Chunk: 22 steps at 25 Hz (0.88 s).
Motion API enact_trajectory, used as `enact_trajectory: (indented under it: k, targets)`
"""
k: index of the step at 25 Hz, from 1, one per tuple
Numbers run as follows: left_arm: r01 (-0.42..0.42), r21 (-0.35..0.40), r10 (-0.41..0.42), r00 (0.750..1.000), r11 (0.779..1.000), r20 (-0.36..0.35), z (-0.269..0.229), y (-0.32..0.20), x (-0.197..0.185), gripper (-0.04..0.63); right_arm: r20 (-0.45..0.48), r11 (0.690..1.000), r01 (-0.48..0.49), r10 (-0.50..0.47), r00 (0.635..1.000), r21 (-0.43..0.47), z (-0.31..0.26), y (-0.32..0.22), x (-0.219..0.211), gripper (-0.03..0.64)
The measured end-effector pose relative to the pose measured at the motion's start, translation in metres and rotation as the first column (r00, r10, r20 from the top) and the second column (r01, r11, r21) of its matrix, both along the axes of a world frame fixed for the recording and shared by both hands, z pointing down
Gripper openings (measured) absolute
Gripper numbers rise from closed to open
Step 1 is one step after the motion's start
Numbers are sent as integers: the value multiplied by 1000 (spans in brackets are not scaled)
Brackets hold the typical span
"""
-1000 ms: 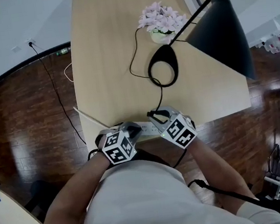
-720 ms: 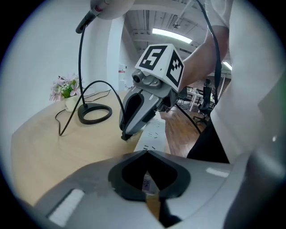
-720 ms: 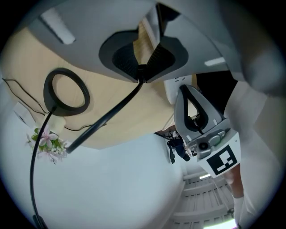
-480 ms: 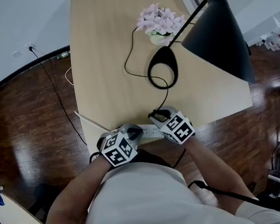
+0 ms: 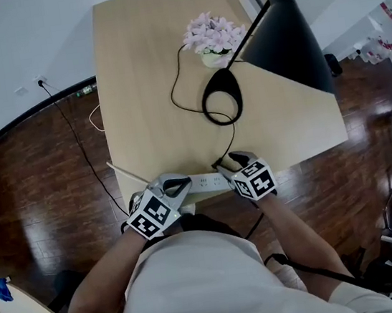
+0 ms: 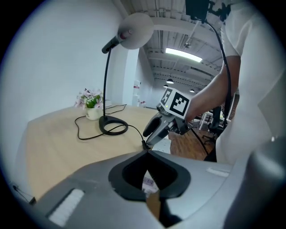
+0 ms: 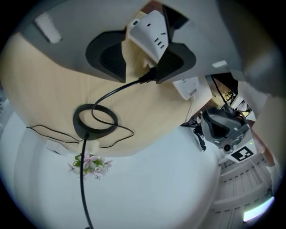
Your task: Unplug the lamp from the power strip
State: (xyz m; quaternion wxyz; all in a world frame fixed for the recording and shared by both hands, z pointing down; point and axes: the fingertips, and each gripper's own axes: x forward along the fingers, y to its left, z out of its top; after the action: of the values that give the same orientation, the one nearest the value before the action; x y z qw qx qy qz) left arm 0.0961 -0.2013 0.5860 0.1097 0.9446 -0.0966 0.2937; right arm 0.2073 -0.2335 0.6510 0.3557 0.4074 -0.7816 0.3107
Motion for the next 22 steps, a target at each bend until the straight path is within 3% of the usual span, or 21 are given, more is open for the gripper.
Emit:
enact_trajectory:
  k: [9, 14, 19, 22]
  targets:
    - [89, 16, -85, 982, 996, -170, -64, 23, -74, 3, 35, 973, -166, 163, 986, 157, -60, 50, -2, 210]
    - [99, 30, -87, 958, 995, -272, -107, 64, -132, 3, 68, 952, -206, 196, 978, 225, -106, 121, -50, 212]
    - [71, 44, -55, 954, 996, -296, -129, 121, -183, 3, 138, 931, -254, 225, 965, 260, -151, 206, -116, 212]
    - [49, 42, -36, 959, 998, -282, -131, 155, -207, 3, 66, 941, -197, 186, 980, 276, -160, 256, -145, 218]
